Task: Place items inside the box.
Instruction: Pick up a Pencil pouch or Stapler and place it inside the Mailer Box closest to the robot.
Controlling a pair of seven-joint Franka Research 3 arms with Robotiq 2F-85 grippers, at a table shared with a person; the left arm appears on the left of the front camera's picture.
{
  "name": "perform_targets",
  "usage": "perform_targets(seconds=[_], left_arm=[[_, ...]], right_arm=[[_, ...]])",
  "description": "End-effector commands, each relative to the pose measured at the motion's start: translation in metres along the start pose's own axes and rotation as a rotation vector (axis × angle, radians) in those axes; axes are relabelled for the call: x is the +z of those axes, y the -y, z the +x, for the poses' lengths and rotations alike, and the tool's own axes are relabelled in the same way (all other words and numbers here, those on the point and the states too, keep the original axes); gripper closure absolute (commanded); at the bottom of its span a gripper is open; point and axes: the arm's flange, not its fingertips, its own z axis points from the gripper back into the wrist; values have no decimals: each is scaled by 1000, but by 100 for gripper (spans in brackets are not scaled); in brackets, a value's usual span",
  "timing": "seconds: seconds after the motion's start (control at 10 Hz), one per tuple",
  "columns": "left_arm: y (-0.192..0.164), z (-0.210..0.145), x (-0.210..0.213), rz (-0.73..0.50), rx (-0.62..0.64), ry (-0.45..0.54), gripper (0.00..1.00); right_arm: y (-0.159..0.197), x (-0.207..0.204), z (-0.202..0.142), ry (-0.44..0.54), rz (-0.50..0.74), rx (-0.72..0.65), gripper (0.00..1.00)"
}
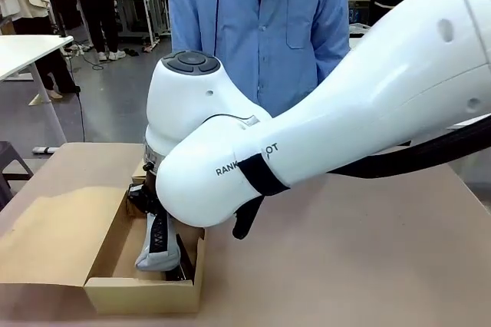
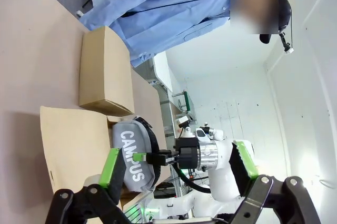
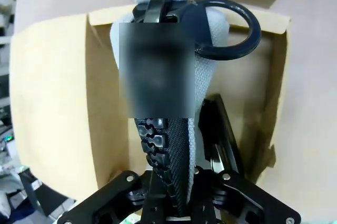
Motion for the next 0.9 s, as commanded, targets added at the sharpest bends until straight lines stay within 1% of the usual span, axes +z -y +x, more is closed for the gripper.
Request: perform_targets(seconds=[0.0,0.3,0.4,0.6,0.8], left_arm=[[1,0,0,-21,-18,10,0],[1,0,0,-21,-18,10,0],[1,0,0,-21,-18,10,0],[1,0,0,-21,-18,10,0],[1,0,0,-21,-18,10,0]], right_arm=[[-6,-5,1,-19,0,-49,95],[5,-26,0,-60,-39,-80,95],[8,-29,1,-56,-45,-87,95],[13,-30,3,-47,-52,-79,95],[18,-30,2,-59,-50,-77,95]])
